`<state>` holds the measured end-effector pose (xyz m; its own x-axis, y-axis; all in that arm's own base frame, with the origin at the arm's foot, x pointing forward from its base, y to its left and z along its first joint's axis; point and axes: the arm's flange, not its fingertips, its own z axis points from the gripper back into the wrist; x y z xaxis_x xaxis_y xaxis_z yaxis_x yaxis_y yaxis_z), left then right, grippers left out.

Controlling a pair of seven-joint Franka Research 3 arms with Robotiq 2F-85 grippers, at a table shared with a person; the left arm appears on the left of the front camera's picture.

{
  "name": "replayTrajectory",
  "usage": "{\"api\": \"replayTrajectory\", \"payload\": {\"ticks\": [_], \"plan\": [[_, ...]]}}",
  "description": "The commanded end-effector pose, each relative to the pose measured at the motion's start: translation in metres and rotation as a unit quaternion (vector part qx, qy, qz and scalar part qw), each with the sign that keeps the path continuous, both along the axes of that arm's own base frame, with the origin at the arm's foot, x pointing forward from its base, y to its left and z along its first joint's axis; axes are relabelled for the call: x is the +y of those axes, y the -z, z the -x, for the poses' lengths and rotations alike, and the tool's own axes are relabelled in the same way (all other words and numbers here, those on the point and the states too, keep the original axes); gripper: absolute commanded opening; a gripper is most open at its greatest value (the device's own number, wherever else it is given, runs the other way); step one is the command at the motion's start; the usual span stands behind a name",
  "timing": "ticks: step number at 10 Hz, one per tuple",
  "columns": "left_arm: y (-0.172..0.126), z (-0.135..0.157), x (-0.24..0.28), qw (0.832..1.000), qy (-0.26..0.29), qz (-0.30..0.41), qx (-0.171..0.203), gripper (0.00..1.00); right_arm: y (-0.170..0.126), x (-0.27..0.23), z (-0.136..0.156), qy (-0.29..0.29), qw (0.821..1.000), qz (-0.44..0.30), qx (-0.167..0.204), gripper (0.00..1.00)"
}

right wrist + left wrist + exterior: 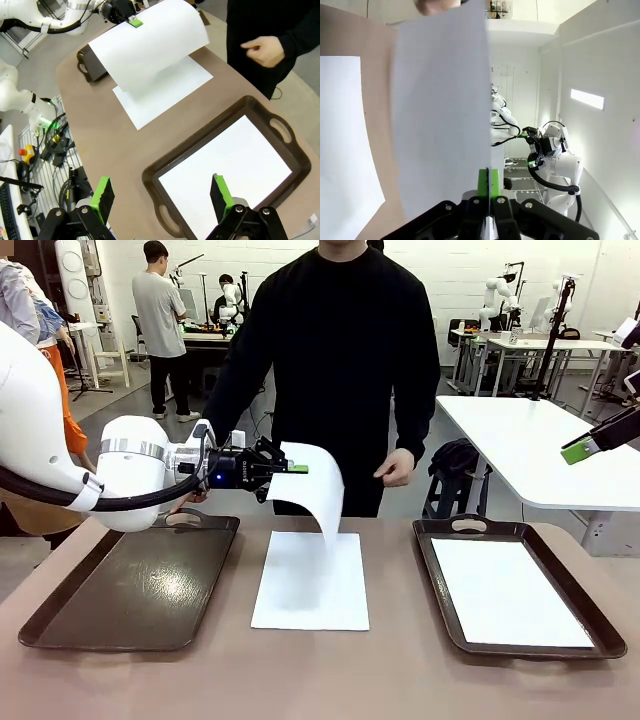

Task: Sort the A4 documents.
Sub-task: Receive the A4 Paper, then place the A4 Paper in the designated Handle tray.

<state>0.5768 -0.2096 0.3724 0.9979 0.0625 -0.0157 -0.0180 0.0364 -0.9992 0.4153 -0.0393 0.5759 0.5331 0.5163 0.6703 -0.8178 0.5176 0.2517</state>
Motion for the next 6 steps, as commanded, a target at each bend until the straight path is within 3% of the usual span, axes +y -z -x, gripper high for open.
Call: {"api": "replayTrajectory", "payload": {"ticks": [1, 6], "plan": [[-0.0003, -0.001, -0.0017, 1.0, -0.005, 0.005, 0.004, 0.0, 0.0005, 0.0001, 0.0002, -0.001, 1.0, -0.001, 0.0, 1.0], [-0.0003, -0.001, -0.0017, 1.0, -0.005, 0.005, 0.004, 0.0, 0.0005, 0.0001, 0.0002, -0.001, 1.0, -0.001, 0.0, 1.0]]}}
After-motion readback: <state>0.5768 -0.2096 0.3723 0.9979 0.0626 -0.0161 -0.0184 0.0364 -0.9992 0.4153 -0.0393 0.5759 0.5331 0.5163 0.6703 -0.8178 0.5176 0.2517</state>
